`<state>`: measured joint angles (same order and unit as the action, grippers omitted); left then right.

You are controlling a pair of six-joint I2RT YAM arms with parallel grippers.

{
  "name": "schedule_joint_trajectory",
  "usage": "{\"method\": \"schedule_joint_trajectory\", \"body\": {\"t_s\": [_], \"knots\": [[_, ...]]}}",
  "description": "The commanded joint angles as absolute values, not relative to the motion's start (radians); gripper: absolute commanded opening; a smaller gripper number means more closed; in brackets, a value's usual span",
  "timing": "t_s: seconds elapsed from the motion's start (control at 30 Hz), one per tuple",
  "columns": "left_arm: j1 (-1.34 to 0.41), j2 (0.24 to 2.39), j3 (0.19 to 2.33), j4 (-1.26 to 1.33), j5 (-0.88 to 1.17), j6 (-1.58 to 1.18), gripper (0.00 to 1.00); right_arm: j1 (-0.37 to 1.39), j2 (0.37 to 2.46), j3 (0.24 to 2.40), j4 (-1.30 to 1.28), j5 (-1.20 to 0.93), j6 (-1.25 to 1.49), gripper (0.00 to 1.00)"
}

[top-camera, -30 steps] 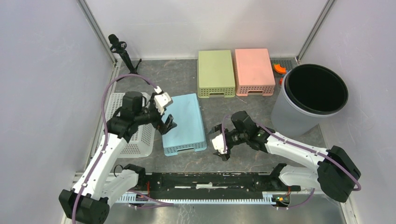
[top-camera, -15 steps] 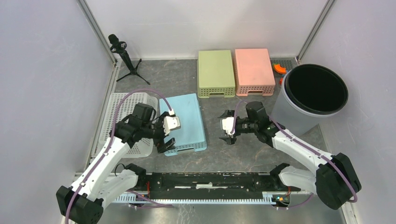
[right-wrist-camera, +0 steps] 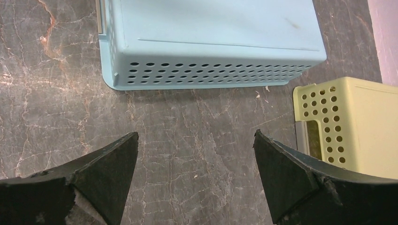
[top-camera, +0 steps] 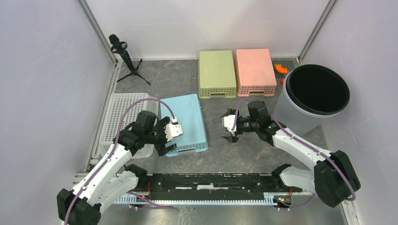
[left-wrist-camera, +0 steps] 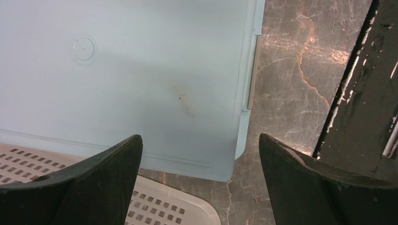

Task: Turn the large container upside down
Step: Move the container to the center of the board.

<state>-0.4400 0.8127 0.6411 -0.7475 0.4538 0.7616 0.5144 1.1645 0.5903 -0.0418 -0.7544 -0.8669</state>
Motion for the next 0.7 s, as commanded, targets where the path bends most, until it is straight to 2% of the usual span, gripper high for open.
{"method": "schedule_joint_trajectory", "body": {"t_s": [0.0, 0.67], "knots": [[-0.452, 0.817, 0.625, -0.656, 0.408, 0.810, 1.00, 0.505, 1.166, 0.591, -0.017, -0.753, -0.862, 0.98], [-0.453, 0.867, 0.606, -0.496, 0.106, 0.717, 0.99, 0.498, 1.149, 0.592, -0.030, -0.772, -0.872, 0.98]]}}
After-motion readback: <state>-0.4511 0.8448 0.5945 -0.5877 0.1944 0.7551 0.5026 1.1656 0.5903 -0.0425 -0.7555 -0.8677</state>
